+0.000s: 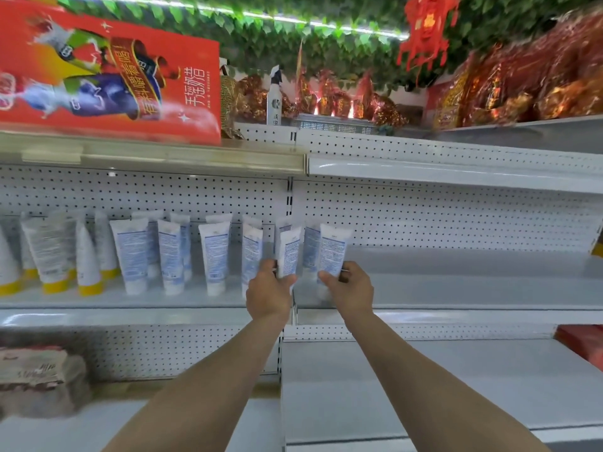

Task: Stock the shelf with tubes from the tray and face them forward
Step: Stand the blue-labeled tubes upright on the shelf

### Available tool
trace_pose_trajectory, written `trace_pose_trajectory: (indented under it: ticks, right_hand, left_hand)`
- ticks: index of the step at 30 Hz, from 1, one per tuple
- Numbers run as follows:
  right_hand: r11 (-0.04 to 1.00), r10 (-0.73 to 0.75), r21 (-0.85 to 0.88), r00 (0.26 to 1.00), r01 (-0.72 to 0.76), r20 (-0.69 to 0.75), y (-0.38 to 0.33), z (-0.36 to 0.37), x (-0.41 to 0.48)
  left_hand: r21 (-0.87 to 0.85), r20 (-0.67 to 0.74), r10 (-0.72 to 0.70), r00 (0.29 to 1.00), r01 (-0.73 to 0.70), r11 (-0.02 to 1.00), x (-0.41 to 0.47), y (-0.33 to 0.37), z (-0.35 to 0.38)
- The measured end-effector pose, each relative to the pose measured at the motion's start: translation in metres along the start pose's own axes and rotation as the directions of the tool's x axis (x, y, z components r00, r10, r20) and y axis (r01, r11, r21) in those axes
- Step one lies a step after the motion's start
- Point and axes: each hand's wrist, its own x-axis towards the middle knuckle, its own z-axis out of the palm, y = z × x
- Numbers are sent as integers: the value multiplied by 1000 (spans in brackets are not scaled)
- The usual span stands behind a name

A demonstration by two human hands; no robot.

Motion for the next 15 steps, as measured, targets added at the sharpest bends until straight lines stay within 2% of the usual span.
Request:
trace_pose_trajectory:
  ticks: [5, 15]
  right_hand:
    - [999, -8, -35, 999, 9, 35, 12, 10, 5]
    - [997, -29, -72, 996, 35, 79, 15, 19, 10]
  left_hand:
    - [19, -40, 29, 999, -28, 999, 3, -15, 8]
    - [-15, -8, 35, 999, -35, 999, 9, -28, 18]
